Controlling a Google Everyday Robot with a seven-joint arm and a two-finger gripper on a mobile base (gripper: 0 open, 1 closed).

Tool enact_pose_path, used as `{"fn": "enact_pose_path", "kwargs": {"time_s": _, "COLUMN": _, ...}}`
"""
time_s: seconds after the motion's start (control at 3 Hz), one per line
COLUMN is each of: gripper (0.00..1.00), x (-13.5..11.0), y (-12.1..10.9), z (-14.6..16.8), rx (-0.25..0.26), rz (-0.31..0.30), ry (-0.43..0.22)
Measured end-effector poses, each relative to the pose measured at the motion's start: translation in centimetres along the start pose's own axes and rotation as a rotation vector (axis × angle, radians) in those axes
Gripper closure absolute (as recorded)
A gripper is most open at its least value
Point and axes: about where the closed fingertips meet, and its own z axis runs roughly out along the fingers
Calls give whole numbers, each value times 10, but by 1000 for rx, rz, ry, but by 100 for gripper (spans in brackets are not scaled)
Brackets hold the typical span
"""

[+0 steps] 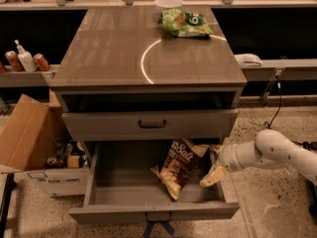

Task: Pick brown chip bag from middle drawer and place on counter

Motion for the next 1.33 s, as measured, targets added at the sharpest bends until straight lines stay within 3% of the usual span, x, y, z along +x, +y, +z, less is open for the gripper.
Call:
{"fn": "enact_pose_path", "kwargs": {"time_s": 0.67, "gripper": 0, "x": -27, "y": -22, "z": 29, "rx": 44, "rz": -16, "ry": -69}}
{"fn": "enact_pose_path", "kwargs": {"time_s": 1.33, "gripper": 42, "x": -37, "y": -23, "z": 62, "rx": 35, "rz": -5, "ry": -144}}
